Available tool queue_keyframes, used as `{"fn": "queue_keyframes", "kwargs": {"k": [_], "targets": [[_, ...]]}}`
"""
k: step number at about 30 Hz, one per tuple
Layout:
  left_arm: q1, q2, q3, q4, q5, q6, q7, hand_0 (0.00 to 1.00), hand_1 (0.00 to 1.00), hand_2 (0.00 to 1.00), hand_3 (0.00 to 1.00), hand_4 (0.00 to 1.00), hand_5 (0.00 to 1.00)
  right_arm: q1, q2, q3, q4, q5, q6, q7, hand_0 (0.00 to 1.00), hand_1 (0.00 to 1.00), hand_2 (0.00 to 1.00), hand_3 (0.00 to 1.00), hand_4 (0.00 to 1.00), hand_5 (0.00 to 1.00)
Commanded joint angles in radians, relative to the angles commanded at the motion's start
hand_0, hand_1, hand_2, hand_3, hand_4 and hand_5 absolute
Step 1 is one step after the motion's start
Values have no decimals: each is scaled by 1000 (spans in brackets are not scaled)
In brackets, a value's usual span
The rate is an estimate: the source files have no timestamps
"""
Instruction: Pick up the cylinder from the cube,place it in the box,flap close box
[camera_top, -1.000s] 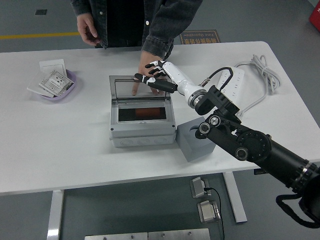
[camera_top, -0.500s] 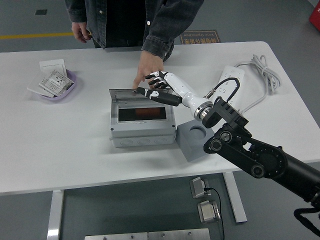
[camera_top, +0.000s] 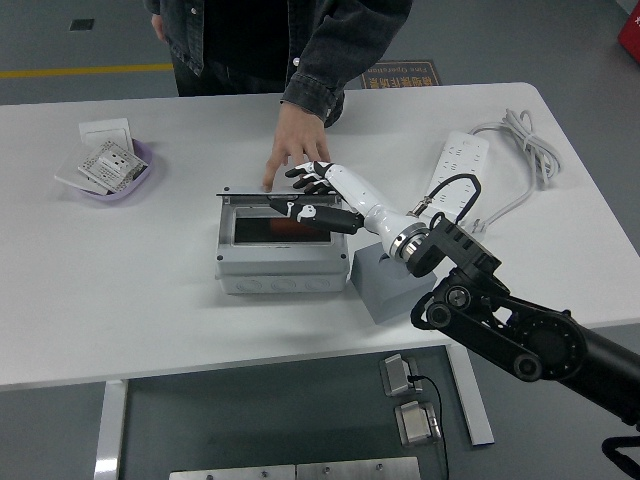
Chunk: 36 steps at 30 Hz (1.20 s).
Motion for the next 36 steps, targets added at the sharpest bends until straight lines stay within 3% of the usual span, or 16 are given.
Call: {"fn": "queue_keyframes", "kwargs": {"k": [19, 28, 36], "targets": [[0, -3, -2, 0, 5, -2, 4, 937, 962, 945, 973, 988, 860, -78, 8, 37, 19, -47, 17, -2, 692, 669, 735, 787, 947, 708], [3, 0, -14, 0, 8, 0, 10, 936, 961, 945, 973, 987, 859, -181, -7, 209, 85, -136, 49, -21, 686, 668, 735, 788, 930, 691], [7, 11, -32, 0, 22, 2, 13, 936, 961, 945, 973, 987, 858, -293, -32, 408, 148, -140, 33, 26, 686, 658, 724, 788, 928, 688]]}}
